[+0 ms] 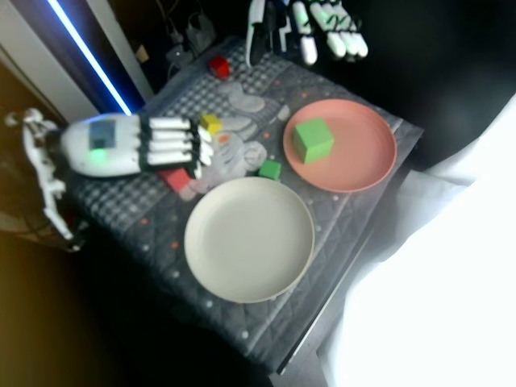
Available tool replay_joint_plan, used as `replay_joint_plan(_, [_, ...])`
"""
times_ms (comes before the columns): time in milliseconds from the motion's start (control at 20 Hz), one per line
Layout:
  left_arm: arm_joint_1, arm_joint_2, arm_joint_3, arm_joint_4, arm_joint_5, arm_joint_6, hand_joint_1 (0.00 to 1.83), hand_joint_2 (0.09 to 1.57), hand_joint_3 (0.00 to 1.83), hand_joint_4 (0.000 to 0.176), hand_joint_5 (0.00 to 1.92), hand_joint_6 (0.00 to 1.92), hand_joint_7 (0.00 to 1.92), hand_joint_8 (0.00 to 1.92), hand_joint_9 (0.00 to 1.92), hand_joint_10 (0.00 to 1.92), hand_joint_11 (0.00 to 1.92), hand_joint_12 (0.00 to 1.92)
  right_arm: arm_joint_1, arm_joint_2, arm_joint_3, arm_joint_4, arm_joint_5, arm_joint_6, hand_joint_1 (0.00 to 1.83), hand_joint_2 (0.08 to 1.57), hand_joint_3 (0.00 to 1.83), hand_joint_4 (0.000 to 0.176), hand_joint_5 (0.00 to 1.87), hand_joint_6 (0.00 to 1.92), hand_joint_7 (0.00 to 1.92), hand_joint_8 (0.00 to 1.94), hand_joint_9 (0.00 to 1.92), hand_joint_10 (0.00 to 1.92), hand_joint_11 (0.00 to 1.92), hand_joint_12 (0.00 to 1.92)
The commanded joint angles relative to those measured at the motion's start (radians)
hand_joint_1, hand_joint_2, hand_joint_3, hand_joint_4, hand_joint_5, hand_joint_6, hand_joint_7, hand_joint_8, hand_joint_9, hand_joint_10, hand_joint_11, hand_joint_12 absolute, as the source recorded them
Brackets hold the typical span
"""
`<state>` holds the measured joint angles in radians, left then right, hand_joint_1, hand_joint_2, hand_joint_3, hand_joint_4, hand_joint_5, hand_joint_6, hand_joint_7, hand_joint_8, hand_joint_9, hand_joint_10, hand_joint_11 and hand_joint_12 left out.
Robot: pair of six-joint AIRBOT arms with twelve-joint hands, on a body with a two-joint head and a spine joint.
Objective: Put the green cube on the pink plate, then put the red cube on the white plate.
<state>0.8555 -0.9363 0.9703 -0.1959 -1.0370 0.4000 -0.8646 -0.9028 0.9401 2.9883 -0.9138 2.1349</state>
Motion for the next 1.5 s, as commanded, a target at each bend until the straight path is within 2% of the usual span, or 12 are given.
replay_joint_plan(0, [-0.002,0.005,-0.004,0.019,-0.138,-0.002,0.57,1.06,0.00,0.090,0.21,0.01,0.07,0.00,0.00,0.00,0.00,0.17,0.011,-0.001,0.007,0.021,-0.096,0.002,0.77,0.57,0.73,0.000,0.18,0.68,0.23,0.64,0.04,1.04,0.00,1.59])
replay_joint_plan(150, [0.008,0.005,-0.007,0.019,-0.151,-0.002,0.58,1.06,0.00,0.079,0.23,0.01,0.10,0.01,0.02,0.01,0.00,0.21,0.011,-0.012,0.019,0.021,-0.077,0.013,0.80,0.64,0.71,0.000,0.13,0.83,0.15,0.87,0.01,1.19,0.00,1.63])
replay_joint_plan(300, [0.015,0.005,-0.011,0.019,-0.161,-0.002,0.58,1.06,0.00,0.086,0.25,0.01,0.11,0.00,0.03,0.01,0.00,0.24,0.011,-0.025,0.033,0.021,-0.065,0.024,0.81,0.71,0.61,0.000,0.24,0.76,0.25,0.78,0.13,1.08,0.00,1.65])
replay_joint_plan(450, [0.017,0.005,-0.013,0.019,-0.168,-0.002,0.55,1.07,0.00,0.098,0.23,0.00,0.09,0.00,0.02,0.00,0.00,0.23,0.011,-0.032,0.040,0.021,-0.059,0.030,0.96,0.88,0.43,0.000,0.32,0.85,0.30,0.83,0.24,1.18,0.21,1.71])
replay_joint_plan(550, [0.019,0.005,-0.014,0.019,-0.172,-0.002,0.56,1.08,0.00,0.091,0.23,0.00,0.09,0.00,0.02,0.00,0.00,0.24,0.011,-0.039,0.044,0.021,-0.058,0.032,1.22,1.00,0.23,0.000,0.42,0.87,0.36,0.91,0.46,1.28,0.44,1.73])
replay_joint_plan(600, [0.019,0.005,-0.014,0.019,-0.174,-0.002,0.55,1.08,0.00,0.092,0.23,0.00,0.09,0.00,0.02,0.00,0.00,0.21,0.011,-0.042,0.047,0.021,-0.057,0.034,1.33,1.18,0.06,0.000,0.64,1.25,0.61,1.35,0.81,1.41,0.67,1.74])
replay_joint_plan(750, [0.022,0.005,-0.014,0.015,-0.179,-0.002,0.54,1.09,0.00,0.087,0.24,0.00,0.09,0.00,0.02,0.00,0.00,0.21,0.023,-0.042,0.048,0.021,-0.058,0.035,1.34,1.24,0.00,0.000,0.82,1.30,0.64,1.44,0.65,1.57,0.56,1.85])
replay_joint_plan(900, [0.027,0.005,-0.014,0.007,-0.185,-0.002,0.53,1.10,0.00,0.084,0.24,0.00,0.09,0.00,0.02,0.00,0.00,0.23,0.052,-0.032,0.042,0.020,-0.060,0.035,1.34,1.24,0.00,0.000,0.78,1.34,0.66,1.43,0.69,1.57,0.59,1.91])
replay_joint_plan(1100, [0.031,0.005,-0.013,0.000,-0.189,-0.002,0.54,1.12,0.00,0.068,0.24,0.00,0.10,0.00,0.03,0.00,0.00,0.22,0.088,0.003,0.023,0.020,-0.134,0.034,1.34,1.23,0.00,0.000,0.83,1.24,0.74,1.43,0.60,1.58,0.46,1.92])
replay_joint_plan(1250, [0.030,0.003,-0.013,0.001,-0.193,-0.002,0.58,1.11,0.00,0.066,0.26,0.01,0.14,0.01,0.05,0.01,0.00,0.21,0.128,0.010,0.040,0.020,-0.139,0.034,1.35,1.22,0.00,0.000,0.79,1.34,0.73,1.32,0.72,1.53,0.73,1.85])
replay_joint_plan(1400, [0.030,0.003,-0.014,0.004,-0.210,-0.002,0.57,1.12,0.00,0.054,0.25,0.00,0.15,0.01,0.06,0.01,0.00,0.21,0.174,-0.017,0.095,0.020,-0.128,0.034,1.34,1.24,0.00,0.000,0.75,1.36,0.72,1.38,0.68,1.60,0.71,1.86])
replay_joint_plan(1450, [0.030,0.004,-0.015,0.008,-0.216,-0.002,0.58,1.12,0.00,0.058,0.25,0.00,0.16,0.01,0.07,0.01,0.00,0.23,0.195,-0.026,0.115,0.020,-0.098,0.034,1.31,1.29,0.01,0.000,0.73,1.43,0.56,1.51,0.57,1.72,0.64,1.91])
